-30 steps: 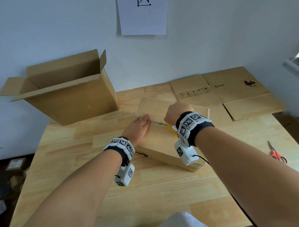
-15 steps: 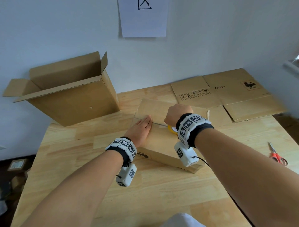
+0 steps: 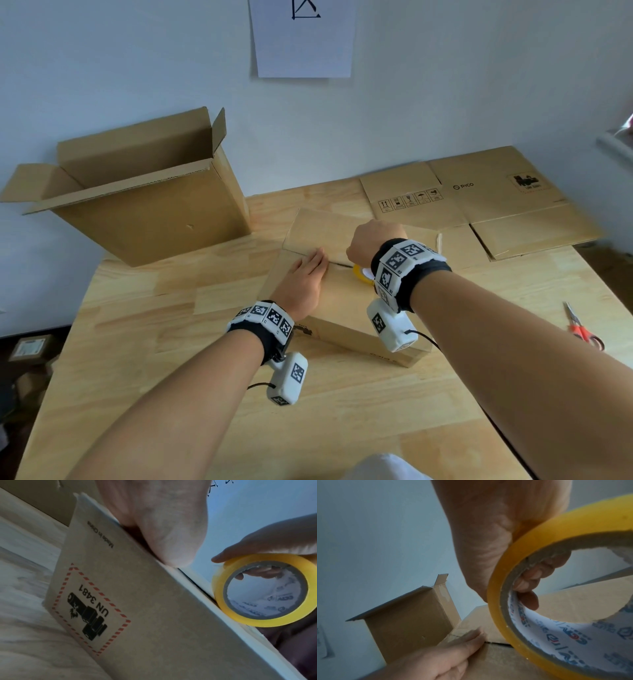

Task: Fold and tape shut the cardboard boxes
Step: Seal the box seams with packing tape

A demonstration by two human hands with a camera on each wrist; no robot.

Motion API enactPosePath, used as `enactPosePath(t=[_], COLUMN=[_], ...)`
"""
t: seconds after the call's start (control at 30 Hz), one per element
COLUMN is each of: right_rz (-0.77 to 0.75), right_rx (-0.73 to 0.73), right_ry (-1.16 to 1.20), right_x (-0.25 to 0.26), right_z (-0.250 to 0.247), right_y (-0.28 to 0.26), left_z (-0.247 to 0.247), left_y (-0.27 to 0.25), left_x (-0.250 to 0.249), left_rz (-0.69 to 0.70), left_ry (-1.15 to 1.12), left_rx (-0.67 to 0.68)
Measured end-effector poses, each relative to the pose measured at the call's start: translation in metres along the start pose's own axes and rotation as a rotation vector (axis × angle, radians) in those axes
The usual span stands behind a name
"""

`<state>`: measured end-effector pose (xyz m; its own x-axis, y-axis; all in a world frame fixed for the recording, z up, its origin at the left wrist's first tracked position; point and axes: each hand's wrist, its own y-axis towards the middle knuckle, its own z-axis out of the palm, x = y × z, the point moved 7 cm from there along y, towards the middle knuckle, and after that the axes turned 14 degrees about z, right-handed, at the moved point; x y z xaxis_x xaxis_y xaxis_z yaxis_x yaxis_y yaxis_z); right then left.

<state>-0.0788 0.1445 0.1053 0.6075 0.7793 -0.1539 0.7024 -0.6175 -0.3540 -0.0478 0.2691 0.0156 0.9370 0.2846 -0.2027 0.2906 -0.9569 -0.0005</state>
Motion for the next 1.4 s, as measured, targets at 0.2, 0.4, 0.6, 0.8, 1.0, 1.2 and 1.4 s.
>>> enactPosePath(t=[0.2,0.4,0.6,0.8,1.0,1.2,1.4], right_rz=[0.03,0.026,-0.014,-0.076,-0.081,-0.077,-0.065], right_rx=[0.126,0.187,0.177,0.095,0.09,0.086,0.083], right_ry=[0.204,0.48,0.665,0.644,0.7,0.797,0.767], right_x=[-0.008,-0.029,-0.027,-0.009,-0.003,-0.003,-0.005], right_z=[-0.001,0.004,0.01,0.002,0.002,0.006,0.002], right_y=[0.019,0.026,0.017,0.013,0.024,0.029,0.026], left_z=[0.002,0.0,-0.008,-0.014,-0.016,-0.016,-0.013], left_y=[-0.002,-0.001,-0.004,-0.003,-0.003,-0.005,-0.001], left_x=[0.007,0.023,0.054,0.074,0.099,0.1,0.091], left_rz=[0.079,0.032,-0.01,-0.004,-0.003,-0.019,-0.105], left_ry=[0.043,0.001,0.037,0.054,-0.01,-0.029,0.006], left_rx=[-0.026,0.052,0.133,0.169,0.185,0.158,0.2])
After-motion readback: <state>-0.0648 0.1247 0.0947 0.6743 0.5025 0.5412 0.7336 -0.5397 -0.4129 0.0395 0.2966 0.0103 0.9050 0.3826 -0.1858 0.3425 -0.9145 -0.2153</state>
